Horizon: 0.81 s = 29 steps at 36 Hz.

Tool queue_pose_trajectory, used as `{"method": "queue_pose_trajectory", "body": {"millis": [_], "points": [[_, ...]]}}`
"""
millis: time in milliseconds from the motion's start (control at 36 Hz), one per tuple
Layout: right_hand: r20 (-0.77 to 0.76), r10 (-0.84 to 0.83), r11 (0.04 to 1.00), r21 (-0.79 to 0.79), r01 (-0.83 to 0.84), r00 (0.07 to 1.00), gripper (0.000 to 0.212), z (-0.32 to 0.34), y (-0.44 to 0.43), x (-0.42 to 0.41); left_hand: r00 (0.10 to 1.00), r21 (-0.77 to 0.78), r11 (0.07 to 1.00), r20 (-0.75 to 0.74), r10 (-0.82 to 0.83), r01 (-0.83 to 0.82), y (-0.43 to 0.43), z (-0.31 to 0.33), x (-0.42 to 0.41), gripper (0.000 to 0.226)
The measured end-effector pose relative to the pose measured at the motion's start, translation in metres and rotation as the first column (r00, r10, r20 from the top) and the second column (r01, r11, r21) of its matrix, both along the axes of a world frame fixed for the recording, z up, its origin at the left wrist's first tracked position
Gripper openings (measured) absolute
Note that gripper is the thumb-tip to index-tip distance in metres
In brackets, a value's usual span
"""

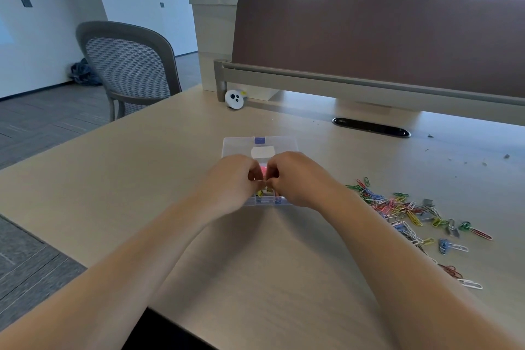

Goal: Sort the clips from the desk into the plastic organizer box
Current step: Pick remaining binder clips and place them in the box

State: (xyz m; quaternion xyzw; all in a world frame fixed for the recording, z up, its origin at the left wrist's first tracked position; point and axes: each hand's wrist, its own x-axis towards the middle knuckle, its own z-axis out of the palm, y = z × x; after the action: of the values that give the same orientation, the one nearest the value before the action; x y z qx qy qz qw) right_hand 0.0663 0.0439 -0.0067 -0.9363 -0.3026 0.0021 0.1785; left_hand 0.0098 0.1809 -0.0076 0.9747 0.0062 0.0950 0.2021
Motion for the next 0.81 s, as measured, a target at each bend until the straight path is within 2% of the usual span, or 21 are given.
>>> {"method": "queue_pose_trajectory", "body": {"millis": [361,500,583,694,806], "points": [[0.050,-0.020,0.998,-0.055,0.023,0.999,0.011,-0.001,0.003,-0.004,0.998,0.012,1.000,-0.062,0.028,-0.027,-0.002,-0.004,-0.001,0.010],[0.060,-0.025,0.998,-0.058,0.028,0.998,0.026,-0.002,0.005,-0.006,0.997,0.024,1.000,-0.079,0.022,-0.020,-0.004,-0.003,-0.001,0.023],[0.040,-0.029,0.998,-0.054,0.031,0.999,0.023,-0.003,0.005,-0.004,0.997,0.018,1.000,-0.071,0.007,-0.006,-0.005,-0.002,-0.002,0.032],[0.006,-0.020,0.999,-0.030,0.021,1.000,0.012,-0.002,0.003,-0.001,0.999,0.030,0.999,-0.043,-0.016,0.017,-0.007,0.000,-0.004,0.016],[0.025,-0.012,1.000,0.004,0.011,1.000,0.009,0.007,0.000,-0.003,1.000,-0.025,1.000,-0.017,0.010,-0.011,-0.006,0.004,-0.006,0.016]]}}
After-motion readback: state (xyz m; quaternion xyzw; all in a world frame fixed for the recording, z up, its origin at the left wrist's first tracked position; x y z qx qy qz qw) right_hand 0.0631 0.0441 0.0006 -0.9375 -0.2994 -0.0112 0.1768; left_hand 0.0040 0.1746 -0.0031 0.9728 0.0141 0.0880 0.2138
